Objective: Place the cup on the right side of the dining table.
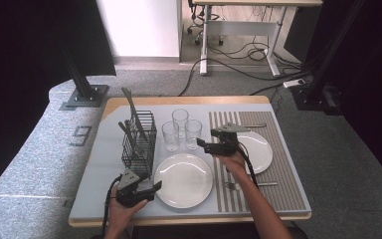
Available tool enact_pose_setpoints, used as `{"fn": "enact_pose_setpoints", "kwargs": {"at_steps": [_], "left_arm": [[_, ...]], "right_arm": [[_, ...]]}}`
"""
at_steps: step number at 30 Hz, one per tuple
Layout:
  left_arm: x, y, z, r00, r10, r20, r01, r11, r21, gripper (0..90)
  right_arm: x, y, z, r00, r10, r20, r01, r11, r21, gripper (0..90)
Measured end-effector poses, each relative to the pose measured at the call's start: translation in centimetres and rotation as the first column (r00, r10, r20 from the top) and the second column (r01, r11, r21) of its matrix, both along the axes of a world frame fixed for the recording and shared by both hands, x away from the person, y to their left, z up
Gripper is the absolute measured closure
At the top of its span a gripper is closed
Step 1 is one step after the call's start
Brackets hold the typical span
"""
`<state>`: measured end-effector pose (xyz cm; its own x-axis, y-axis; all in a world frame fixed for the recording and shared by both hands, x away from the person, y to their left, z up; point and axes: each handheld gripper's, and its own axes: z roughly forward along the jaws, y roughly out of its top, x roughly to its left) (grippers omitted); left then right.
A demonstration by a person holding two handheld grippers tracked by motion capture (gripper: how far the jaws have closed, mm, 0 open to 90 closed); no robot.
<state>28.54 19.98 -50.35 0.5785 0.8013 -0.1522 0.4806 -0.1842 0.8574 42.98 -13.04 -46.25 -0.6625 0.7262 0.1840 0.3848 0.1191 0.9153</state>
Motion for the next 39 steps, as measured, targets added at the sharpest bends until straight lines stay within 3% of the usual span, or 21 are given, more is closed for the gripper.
{"fn": "enact_pose_setpoints", "kwargs": {"at_steps": [39], "left_arm": [[0.1,0.1,-0.1,1.0,0.0,-0.003,0.0,1.0,0.002,31.5]], "right_arm": [[2.4,2.2,-1.0,0.9998,-0.008,-0.018,0.008,1.0,-0.028,22.2]]}}
